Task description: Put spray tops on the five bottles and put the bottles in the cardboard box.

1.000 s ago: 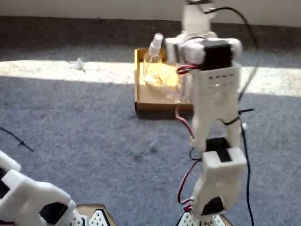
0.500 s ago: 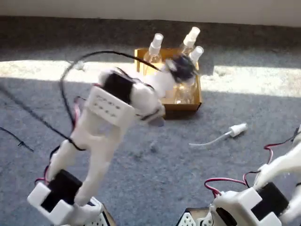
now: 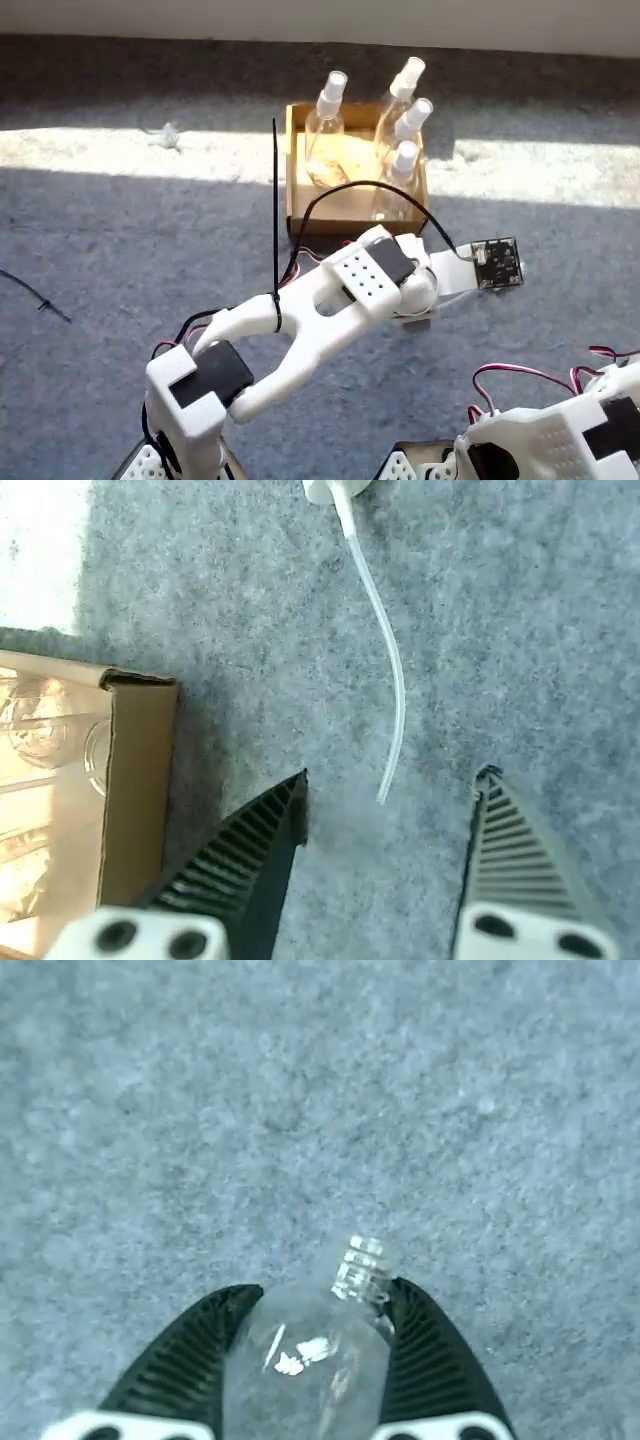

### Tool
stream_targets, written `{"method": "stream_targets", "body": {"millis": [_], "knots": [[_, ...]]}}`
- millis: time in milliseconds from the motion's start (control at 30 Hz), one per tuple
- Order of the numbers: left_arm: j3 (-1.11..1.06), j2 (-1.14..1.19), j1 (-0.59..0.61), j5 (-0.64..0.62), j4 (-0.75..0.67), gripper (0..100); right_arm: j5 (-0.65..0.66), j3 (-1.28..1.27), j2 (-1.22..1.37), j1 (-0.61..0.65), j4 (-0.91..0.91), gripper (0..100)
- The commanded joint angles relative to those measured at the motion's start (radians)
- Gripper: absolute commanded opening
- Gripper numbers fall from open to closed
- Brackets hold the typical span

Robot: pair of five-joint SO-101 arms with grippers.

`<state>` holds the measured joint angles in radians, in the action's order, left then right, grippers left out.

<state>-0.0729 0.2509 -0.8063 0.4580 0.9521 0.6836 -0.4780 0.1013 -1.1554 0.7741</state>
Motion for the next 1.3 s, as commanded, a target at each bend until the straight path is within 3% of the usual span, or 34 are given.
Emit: {"method": "stream_targets", "body": {"millis": [0, 300, 500, 600, 867, 1033, 1167, 1267], "knots": [[0.018, 0.047, -0.012, -0.011, -0.083, 24, 0.014, 0.005, 0.002, -0.005, -0.027, 0.6], [0.189, 0.269, 0.001, -0.011, -0.091, 23, 0.014, 0.004, -0.001, 0.024, -0.027, 0.6], [0.211, 0.286, 0.001, -0.011, -0.089, 1, 0.014, 0.005, -0.001, 0.025, -0.027, 0.6], [0.209, 0.232, 0.001, -0.009, -0.028, 0, 0.014, 0.005, -0.002, 0.027, -0.025, 0.6], [0.208, -0.076, 0.002, -0.011, 0.253, 0, 0.014, 0.005, -0.004, 0.061, -0.019, 0.6], [0.214, -0.397, 0.015, -0.011, 0.456, 0, 0.009, 0.041, -0.035, 0.209, 0.059, 0.6], [0.217, -0.667, 0.163, -0.012, 0.531, 0, 0.000, 0.108, -0.147, 0.386, 0.272, 0.6], [0.217, -0.839, 0.351, -0.012, 0.574, 0, -0.124, 0.154, -0.262, 0.550, 0.364, 0.6]]}}
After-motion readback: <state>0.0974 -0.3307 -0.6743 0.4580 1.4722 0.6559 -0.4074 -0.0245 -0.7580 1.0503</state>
